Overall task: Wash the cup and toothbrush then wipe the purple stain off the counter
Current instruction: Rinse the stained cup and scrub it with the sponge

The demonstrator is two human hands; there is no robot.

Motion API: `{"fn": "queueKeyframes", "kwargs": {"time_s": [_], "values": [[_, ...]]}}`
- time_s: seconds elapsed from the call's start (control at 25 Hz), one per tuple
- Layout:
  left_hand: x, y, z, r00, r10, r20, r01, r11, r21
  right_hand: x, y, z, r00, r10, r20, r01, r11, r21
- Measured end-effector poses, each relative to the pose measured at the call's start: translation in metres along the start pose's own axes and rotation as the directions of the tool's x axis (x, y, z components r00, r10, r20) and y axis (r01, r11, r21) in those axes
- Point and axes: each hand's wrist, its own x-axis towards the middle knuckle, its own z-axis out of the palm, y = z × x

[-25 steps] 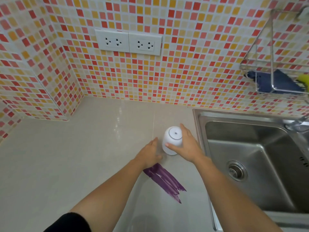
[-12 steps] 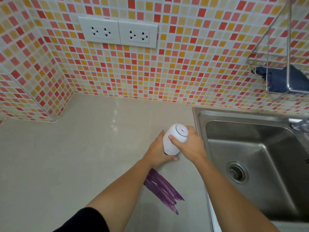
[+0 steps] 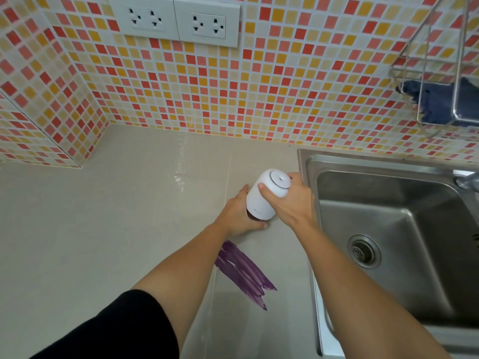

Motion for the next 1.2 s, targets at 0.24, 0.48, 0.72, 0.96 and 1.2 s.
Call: {"fn": "queueKeyframes", "kwargs": {"time_s": [0.24, 0.48, 0.72, 0.96, 1.2], "values": [[-0.003, -0.001, -0.001, 0.998, 0.058, -0.006, -0.059, 0.997, -0.047, -0.005, -0.008, -0.015, 0.999, -0.035, -0.021, 0.035, 0.999, -0.02], [-0.007, -0.003, 0.0, 0.994, 0.106, 0.001, -0.105, 0.992, -0.068, -0.015, 0.008, -0.035, 0.987, -0.044, -0.155, 0.069, 0.985, 0.16], [-0.01, 0.0, -0.014, 0.994, 0.084, -0.072, -0.095, 0.982, -0.166, -0.026, 0.037, -0.042, 0.976, 0.206, 0.077, -0.163, 0.441, 0.882], [-0.017, -0.009, -0.034, 0.99, 0.036, -0.138, -0.07, 0.965, -0.252, -0.039, 0.057, -0.009, 0.926, 0.178, 0.334, -0.353, 0.09, 0.931], [-0.021, -0.016, -0.048, 0.985, 0.016, -0.173, -0.067, 0.953, -0.295, -0.035, 0.07, 0.019, 0.946, 0.05, 0.321, -0.321, 0.287, 0.903]]}}
